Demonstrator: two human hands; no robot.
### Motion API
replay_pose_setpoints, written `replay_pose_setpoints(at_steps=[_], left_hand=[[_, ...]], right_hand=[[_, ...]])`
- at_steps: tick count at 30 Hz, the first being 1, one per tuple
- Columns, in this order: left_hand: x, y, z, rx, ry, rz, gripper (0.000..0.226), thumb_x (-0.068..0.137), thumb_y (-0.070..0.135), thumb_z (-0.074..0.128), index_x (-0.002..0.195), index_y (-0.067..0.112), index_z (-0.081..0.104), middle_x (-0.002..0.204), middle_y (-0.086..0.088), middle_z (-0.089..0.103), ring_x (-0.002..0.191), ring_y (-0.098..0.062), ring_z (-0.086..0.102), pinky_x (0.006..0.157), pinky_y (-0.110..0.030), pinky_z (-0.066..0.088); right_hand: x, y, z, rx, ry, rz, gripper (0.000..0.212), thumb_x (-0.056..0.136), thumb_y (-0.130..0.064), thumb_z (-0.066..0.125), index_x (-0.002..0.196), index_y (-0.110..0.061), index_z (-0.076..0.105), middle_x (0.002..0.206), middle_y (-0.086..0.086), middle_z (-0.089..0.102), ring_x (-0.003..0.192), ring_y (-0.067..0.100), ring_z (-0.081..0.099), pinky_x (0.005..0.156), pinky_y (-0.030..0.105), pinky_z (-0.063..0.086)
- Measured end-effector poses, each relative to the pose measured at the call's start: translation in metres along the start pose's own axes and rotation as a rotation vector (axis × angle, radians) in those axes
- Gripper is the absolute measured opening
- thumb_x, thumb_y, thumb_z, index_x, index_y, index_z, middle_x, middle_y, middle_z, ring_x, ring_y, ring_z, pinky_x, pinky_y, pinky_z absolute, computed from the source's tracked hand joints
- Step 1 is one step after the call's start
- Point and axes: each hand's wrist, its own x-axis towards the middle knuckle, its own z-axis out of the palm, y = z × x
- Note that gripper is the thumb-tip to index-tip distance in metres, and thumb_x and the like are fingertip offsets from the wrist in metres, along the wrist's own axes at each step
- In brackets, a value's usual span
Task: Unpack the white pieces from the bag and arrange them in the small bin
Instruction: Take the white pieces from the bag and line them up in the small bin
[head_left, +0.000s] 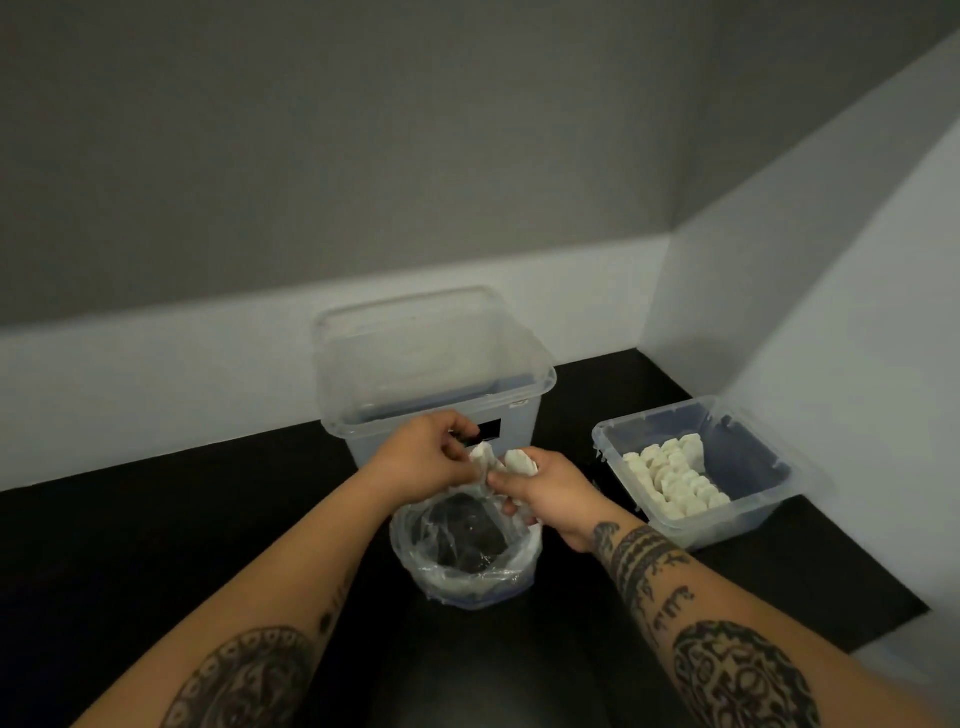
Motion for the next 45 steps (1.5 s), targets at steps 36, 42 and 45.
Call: replay_pose_setpoints(at_steps=[36, 42, 45], left_hand=[[0.136, 0.189, 0.22, -0.193, 0.27, 0.106, 0.007, 0.094, 0.026, 0.073, 0.089, 0.031, 0.075, 0.079, 0.01, 0.072, 0.071, 0.0, 0.063, 0.066, -0.02, 0.049], [0.143, 0.178, 0.238, -0.036, 0.206, 0.001, 0.005, 0.096, 0.028, 0.07, 0.094, 0.032, 0.072, 0.089, 0.011, 0.072, 0.084, -0.004, 0.067, 0.073, -0.019, 0.052], [0.147, 0.17, 0.252, 0.049, 0.166, -0.029, 0.005, 0.096, 0.027, 0.069, 0.094, 0.032, 0.07, 0.089, 0.011, 0.071, 0.084, -0.003, 0.067, 0.073, -0.018, 0.052]], right_hand=[[0.003, 0.02, -0.309, 0.24, 0.219, -0.171, 0.009, 0.089, -0.031, 0.077, 0.096, -0.025, 0.074, 0.084, 0.001, 0.073, 0.069, 0.016, 0.063, 0.059, 0.031, 0.046], [0.012, 0.038, -0.326, 0.302, 0.264, -0.132, 0.011, 0.092, -0.021, 0.073, 0.102, -0.018, 0.071, 0.08, 0.003, 0.071, 0.068, 0.016, 0.061, 0.056, 0.029, 0.048], [0.014, 0.041, -0.329, 0.369, 0.266, -0.129, 0.01, 0.095, -0.023, 0.069, 0.103, -0.018, 0.07, 0.086, 0.002, 0.072, 0.068, 0.016, 0.061, 0.053, 0.027, 0.046]])
